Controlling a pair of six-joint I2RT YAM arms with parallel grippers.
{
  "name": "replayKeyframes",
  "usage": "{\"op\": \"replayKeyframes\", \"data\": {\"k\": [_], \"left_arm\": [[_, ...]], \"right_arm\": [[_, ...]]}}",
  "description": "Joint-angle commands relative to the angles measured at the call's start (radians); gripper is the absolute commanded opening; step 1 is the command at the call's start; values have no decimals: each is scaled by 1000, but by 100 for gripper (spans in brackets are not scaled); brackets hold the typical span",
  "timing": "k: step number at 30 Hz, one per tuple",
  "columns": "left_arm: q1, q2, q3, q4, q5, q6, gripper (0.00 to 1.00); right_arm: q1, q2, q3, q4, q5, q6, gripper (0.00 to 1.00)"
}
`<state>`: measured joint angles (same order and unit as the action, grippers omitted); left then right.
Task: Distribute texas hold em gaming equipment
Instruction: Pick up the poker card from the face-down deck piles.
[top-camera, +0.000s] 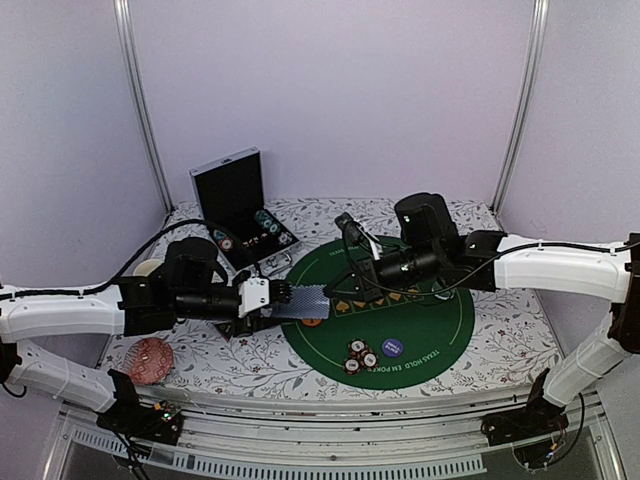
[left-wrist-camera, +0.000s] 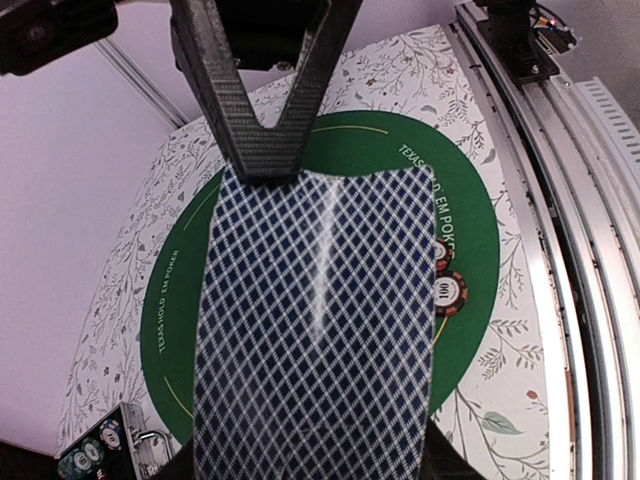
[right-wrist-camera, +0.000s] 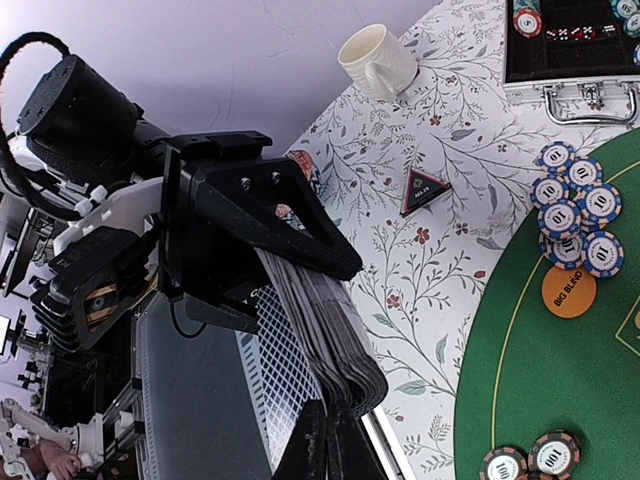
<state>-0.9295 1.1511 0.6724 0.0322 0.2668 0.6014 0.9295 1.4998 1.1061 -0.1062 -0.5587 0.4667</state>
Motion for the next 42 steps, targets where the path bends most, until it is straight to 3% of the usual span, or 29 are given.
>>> {"op": "replayKeyframes", "data": {"k": [1, 25, 36, 42], "left_arm": [[-17, 8, 9, 24, 8, 3, 43], [-17, 3, 9, 23, -3, 0, 43], [-17, -1, 9, 23, 3, -1, 43], [-17, -7, 12, 21, 5, -2, 43]], "right_arm": [[3, -42, 18, -26, 20, -26, 4], [-34, -181, 14, -41, -35, -62, 2], [-215, -368, -71, -126, 72, -48, 2], [-332, -365, -183, -138, 82, -28, 2]]}}
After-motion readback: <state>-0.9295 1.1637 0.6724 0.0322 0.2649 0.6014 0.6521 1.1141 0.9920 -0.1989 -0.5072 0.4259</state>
